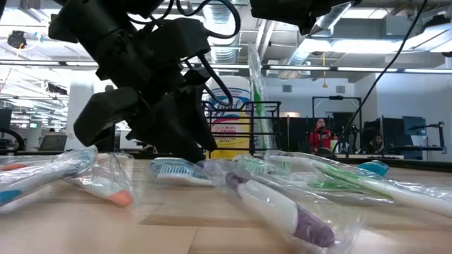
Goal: Pick & Place toothbrushing station
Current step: Put the top blue mouthwash into the black mesh organizer
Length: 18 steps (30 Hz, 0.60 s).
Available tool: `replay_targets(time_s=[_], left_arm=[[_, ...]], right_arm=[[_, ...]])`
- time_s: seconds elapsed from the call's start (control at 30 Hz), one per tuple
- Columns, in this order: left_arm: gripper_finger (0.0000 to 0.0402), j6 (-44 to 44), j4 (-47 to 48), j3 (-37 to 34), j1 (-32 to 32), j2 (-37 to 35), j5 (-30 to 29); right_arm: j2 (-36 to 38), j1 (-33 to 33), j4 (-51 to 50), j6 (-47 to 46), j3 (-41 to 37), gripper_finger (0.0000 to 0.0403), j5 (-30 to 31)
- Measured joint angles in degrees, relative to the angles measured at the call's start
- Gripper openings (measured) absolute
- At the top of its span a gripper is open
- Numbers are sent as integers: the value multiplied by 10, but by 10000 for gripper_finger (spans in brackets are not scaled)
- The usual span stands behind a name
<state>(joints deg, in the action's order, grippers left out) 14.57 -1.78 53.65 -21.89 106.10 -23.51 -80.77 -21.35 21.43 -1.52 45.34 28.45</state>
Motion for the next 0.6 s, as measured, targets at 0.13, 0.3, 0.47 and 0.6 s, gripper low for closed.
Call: replay_targets(time_s=[0.13, 0.3, 0.47, 0.6], left_arm=[[143, -3, 1, 0, -3, 0, 7], [143, -19, 21, -2, -16, -29, 1], [143, -33, 80, -1, -19, -73, -9], [143, -54, 112, -6, -17, -82, -9]], right_arm=[[0, 0, 0, 0, 0, 107, 0], [0, 0, -4, 0, 0, 107, 0], [0, -1, -7, 0, 0, 107, 0], [0, 0, -7, 0, 0, 107, 0]])
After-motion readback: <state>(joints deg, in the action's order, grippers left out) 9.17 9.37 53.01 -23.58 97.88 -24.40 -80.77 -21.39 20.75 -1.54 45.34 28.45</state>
